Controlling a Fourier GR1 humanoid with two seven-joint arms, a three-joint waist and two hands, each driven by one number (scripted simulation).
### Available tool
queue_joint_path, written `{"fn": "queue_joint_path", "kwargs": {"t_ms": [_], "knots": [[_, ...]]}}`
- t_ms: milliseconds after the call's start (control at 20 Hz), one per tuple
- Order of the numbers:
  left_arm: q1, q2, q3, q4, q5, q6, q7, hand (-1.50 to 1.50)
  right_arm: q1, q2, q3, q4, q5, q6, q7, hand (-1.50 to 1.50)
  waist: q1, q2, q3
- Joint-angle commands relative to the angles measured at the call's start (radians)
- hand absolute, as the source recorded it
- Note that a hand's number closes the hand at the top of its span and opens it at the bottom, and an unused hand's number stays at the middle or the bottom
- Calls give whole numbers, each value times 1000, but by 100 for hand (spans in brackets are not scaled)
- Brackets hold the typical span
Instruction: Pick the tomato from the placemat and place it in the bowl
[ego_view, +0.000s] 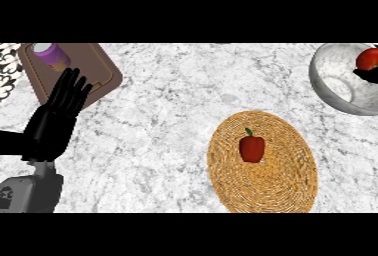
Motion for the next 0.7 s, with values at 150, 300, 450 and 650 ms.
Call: {"fn": "queue_joint_path", "kwargs": {"t_ms": [150,300,450,650], "knots": [[-14,8,-1,18,6,-33,-18,0,-53,4,-45,211,-23,88,0,-150,17,15,2],[-1,-30,-36,-64,1,10,24,0,-63,28,-43,241,-23,115,-48,-150,37,11,5],[2,-32,-24,-9,-14,9,-12,0,-77,16,-115,233,-97,127,-170,-150,9,9,4],[0,4,12,10,5,-14,-12,0,-102,19,-250,247,-227,111,-207,-150,8,11,5]]}}
